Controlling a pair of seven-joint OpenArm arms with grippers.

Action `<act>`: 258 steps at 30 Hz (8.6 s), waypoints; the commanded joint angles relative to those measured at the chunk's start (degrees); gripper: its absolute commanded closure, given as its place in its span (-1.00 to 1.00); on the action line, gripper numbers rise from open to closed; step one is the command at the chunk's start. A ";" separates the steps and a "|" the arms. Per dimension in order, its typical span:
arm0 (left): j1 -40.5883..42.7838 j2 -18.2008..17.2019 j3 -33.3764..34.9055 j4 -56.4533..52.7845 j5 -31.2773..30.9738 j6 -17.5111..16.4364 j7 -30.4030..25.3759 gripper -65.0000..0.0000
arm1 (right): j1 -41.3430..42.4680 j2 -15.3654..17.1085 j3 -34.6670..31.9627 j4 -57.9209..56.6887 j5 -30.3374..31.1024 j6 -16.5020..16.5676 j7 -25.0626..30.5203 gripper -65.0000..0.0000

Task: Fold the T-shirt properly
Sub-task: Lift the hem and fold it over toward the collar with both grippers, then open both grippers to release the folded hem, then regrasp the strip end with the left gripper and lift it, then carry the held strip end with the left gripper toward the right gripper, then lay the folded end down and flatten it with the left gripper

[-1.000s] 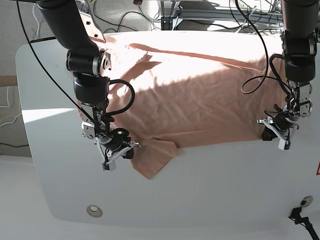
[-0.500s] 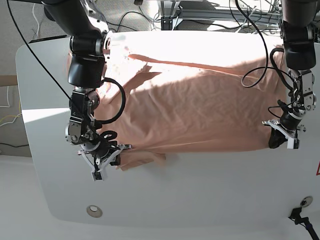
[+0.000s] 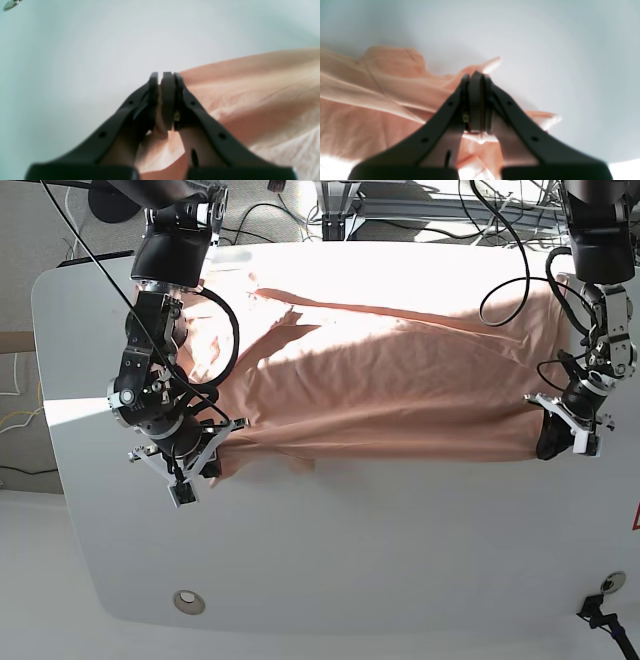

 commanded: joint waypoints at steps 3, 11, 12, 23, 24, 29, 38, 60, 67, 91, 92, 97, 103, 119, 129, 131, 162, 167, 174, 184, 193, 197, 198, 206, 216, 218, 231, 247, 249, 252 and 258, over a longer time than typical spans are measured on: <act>2.88 -2.17 -1.24 5.72 -0.90 0.28 -1.49 1.00 | -2.36 0.44 0.17 7.11 0.39 0.03 0.53 1.00; 12.11 -2.17 -7.92 13.46 -0.81 0.19 -1.32 1.00 | -10.10 0.44 0.17 11.86 0.39 0.03 0.53 1.00; 12.99 -2.17 -8.62 13.90 -0.81 0.19 -1.32 1.00 | -10.89 0.44 0.17 12.21 0.39 0.03 0.53 1.00; 19.85 -2.34 -9.06 15.13 -0.63 -0.08 -1.14 1.00 | -15.81 0.53 0.26 12.39 0.39 0.03 0.53 1.00; 20.29 -3.13 -8.80 15.13 0.16 -0.52 -1.14 1.00 | -16.34 0.53 0.26 12.39 0.21 0.03 0.53 1.00; 20.20 -3.49 -8.71 15.74 7.37 -4.21 3.70 0.55 | -17.83 1.68 0.26 12.39 -0.05 -0.06 0.18 0.55; 18.26 -3.84 -10.64 18.56 7.28 -4.30 3.70 -0.46 | -19.33 3.43 0.52 16.52 0.39 -0.06 0.09 -0.35; 21.69 7.24 -10.20 24.45 7.54 -4.21 5.28 1.00 | -14.58 -3.60 0.52 5.44 5.31 8.47 0.53 1.00; 20.55 7.41 -9.76 17.94 15.10 -4.38 5.28 1.00 | -17.13 -2.11 0.61 -2.38 5.22 8.38 8.09 1.00; 9.82 5.92 -17.59 21.37 -0.28 -8.47 19.52 -0.57 | -10.10 3.35 3.68 -16.62 5.49 8.29 14.95 1.00; 9.82 4.78 -18.47 21.28 -2.57 -8.47 22.42 -0.60 | -10.10 3.35 3.68 -16.62 5.49 8.38 14.95 1.00; 14.04 2.23 -20.66 21.37 -15.66 -8.47 32.09 -0.60 | -10.01 3.26 3.60 -16.62 5.49 8.38 14.95 1.00; 20.02 2.93 -24.00 21.19 -18.13 -8.47 37.63 -0.60 | -10.01 3.26 3.60 -16.62 5.49 8.47 14.95 1.00; 18.26 7.77 -14.16 18.03 -17.77 -8.47 37.72 -0.60 | -10.27 3.26 3.60 -16.62 5.49 8.64 14.95 1.00; 13.60 7.94 -11.43 18.38 -17.86 -8.47 37.45 0.77 | -10.80 3.26 3.68 -16.62 5.49 8.73 14.95 1.00; 13.60 7.94 -11.43 19.88 -17.95 -8.47 37.45 0.99 | -10.80 3.26 3.77 -16.62 5.49 8.73 14.95 1.00; 7.89 24.82 10.90 36.05 -17.86 -5.97 40.79 1.00 | -10.89 3.17 3.68 -16.62 5.57 8.73 14.95 1.00; 7.27 24.65 14.41 35.08 -17.95 -6.32 40.79 0.89 | -10.89 2.91 3.68 -16.62 5.57 8.73 14.95 1.00; 6.48 25.61 16.08 35.70 -18.21 -6.32 42.73 -0.45 | -10.89 1.68 3.68 -16.62 5.57 8.73 14.95 1.00; 5.25 20.95 16.61 44.93 -14.43 -8.47 46.33 -0.45 | -10.89 1.59 3.68 -16.62 5.57 8.73 14.95 1.00; 7.27 11.99 13.71 44.32 -4.32 -8.47 40.18 -0.05 | -10.89 0.88 3.68 -16.62 5.57 8.73 14.95 1.00; 7.19 13.22 13.71 41.77 -1.16 -8.47 40.18 0.85 | -10.89 0.44 3.68 -16.62 5.57 8.73 14.95 1.00; 7.10 13.30 13.71 41.24 -1.16 -8.47 40.18 1.00 | -10.89 0.44 3.68 -16.62 5.57 8.73 14.95 1.00; 6.92 13.13 16.00 34.12 -1.07 -2.63 33.94 1.00 | -11.94 0.44 3.60 -16.62 5.57 8.73 14.95 1.00; 7.71 13.13 24.26 33.94 -1.42 -2.80 33.94 1.00 | -12.12 0.44 3.60 -16.62 5.57 8.47 14.95 1.00; 9.47 13.22 25.84 37.37 -1.42 -2.80 33.94 1.00 | -12.03 0.44 3.60 -16.62 5.57 8.38 14.95 1.00; 10.09 13.04 26.37 47.30 -4.32 -2.80 33.94 1.00 | -11.94 -0.70 3.68 -16.62 5.49 8.38 14.95 1.00; 6.83 13.92 10.98 31.48 -3.97 -2.71 33.76 1.00 | -12.03 -0.79 3.68 -16.62 5.49 8.38 14.95 1.00; 5.34 15.59 11.25 28.23 -3.97 -2.54 33.76 1.00 | -12.03 -0.79 3.68 -16.62 5.49 8.38 14.95 1.00; 3.14 17.79 11.42 24.71 -3.97 -2.63 33.76 1.00 | -12.03 -0.79 3.68 -16.62 5.49 8.38 14.95 1.00; -0.46 20.51 16.87 24.18 -3.88 -2.63 33.94 1.00 | -12.03 -0.79 3.68 -16.62 5.49 8.38 14.95 1.00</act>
